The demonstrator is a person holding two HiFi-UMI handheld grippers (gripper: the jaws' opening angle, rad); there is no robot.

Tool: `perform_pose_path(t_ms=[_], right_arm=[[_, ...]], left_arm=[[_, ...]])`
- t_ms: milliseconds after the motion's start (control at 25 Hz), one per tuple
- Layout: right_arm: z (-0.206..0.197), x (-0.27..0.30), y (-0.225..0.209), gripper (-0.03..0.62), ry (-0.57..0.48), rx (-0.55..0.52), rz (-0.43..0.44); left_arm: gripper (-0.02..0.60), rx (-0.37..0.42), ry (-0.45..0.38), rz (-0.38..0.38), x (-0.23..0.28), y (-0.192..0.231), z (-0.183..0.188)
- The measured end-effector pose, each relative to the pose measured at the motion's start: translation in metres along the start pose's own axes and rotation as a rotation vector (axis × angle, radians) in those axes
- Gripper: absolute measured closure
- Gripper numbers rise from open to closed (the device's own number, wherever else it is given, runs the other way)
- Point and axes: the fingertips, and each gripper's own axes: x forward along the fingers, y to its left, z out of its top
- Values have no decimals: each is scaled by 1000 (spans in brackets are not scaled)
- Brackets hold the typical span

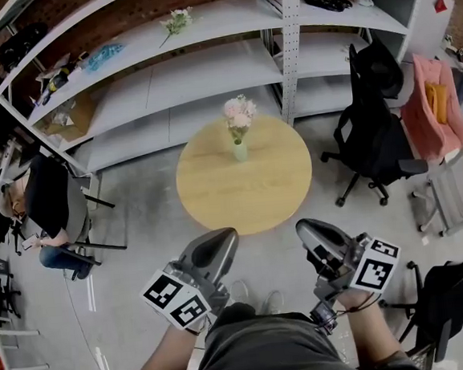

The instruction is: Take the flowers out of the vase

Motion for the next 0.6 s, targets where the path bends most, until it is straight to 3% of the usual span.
perform_pose_path(t_ms=[360, 600], right_arm=[[15, 13, -23, 579, 9, -5, -26], [22, 51, -48, 579, 26, 3, -51]], left_arm=[[573, -5, -23, -15, 26, 21, 12], [572, -35, -11, -25, 47, 67, 17]])
